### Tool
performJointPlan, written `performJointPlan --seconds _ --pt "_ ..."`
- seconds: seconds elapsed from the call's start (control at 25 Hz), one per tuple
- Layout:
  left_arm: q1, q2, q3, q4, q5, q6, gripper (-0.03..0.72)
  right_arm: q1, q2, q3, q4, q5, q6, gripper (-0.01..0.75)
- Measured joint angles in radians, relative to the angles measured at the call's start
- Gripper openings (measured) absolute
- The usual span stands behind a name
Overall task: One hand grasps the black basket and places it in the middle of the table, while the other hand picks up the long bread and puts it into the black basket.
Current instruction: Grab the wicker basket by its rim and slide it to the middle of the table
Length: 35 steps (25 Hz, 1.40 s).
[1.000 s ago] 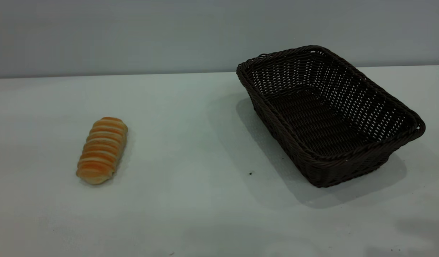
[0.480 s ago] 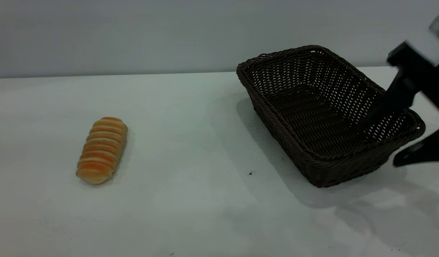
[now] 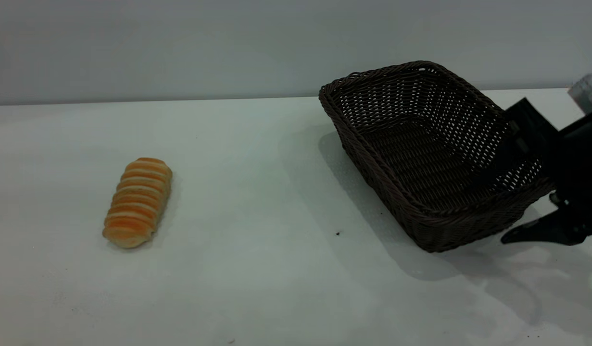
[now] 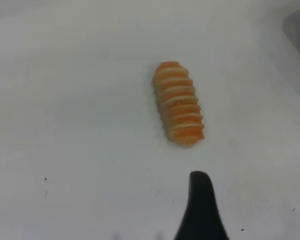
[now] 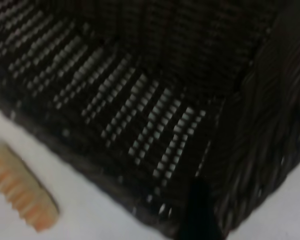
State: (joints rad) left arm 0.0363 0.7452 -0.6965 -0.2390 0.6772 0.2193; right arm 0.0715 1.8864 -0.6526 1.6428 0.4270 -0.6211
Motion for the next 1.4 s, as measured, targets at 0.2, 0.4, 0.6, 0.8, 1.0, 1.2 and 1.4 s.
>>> performJointPlan --seconds 0.2,0.4,0.6,0.8,1.0,1.2,1.4 --pt "0.0 0.0 0.0 -0.001 -0.003 0.0 0.58 0.0 0.07 -0.039 0.095 -0.015 -0.077 0.593" --pt "0.0 0.0 0.0 -0.001 -0.003 0.0 0.58 0.0 0.116 -0.069 0.139 -0.066 -0.077 0.562" --pt "0.0 0.0 0.0 -0.001 -0.003 0.0 0.58 0.0 0.158 -0.109 0.151 -0.113 -0.018 0.444" --pt "0.0 0.0 0.0 -0.001 -0.003 0.0 0.58 0.0 0.175 -0.13 0.154 -0.126 0.019 0.227" --pt "0.0 0.0 0.0 -0.001 -0.003 0.0 0.58 0.0 0.176 -0.131 0.154 -0.119 0.028 0.094" --pt "0.0 0.0 0.0 -0.001 -0.003 0.001 0.58 -0.005 0.178 -0.14 0.099 -0.044 0.031 0.094" --pt "0.0 0.0 0.0 -0.001 -0.004 0.0 0.58 -0.033 0.185 -0.273 -0.215 0.141 0.064 0.094"
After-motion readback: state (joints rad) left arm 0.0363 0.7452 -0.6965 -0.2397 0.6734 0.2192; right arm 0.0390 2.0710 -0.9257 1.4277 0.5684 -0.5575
